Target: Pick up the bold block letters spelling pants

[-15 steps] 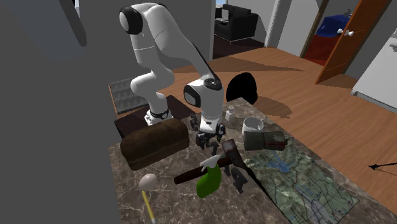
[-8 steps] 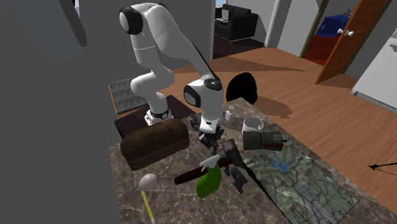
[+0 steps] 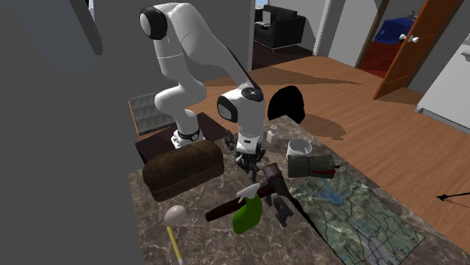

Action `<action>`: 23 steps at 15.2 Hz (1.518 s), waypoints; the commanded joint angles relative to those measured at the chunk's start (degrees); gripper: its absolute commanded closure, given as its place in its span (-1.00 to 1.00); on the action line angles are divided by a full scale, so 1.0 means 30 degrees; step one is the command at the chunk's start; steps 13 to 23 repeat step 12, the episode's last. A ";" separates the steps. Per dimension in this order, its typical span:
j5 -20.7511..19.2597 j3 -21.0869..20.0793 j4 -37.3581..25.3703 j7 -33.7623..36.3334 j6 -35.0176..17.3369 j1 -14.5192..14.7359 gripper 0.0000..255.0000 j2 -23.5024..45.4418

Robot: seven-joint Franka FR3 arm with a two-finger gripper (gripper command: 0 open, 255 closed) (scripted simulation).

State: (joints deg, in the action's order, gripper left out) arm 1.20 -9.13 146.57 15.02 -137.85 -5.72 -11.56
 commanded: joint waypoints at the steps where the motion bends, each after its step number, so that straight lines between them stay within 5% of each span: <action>1: 0.0077 0.0025 -0.0222 -0.0059 0.0617 0.0028 1.00 -0.0427; 10: 0.0257 0.0162 -0.1397 -0.0246 0.3226 0.0085 1.00 -0.1871; 23: 0.0259 0.0165 -0.1418 -0.0249 0.3269 0.0086 1.00 -0.1892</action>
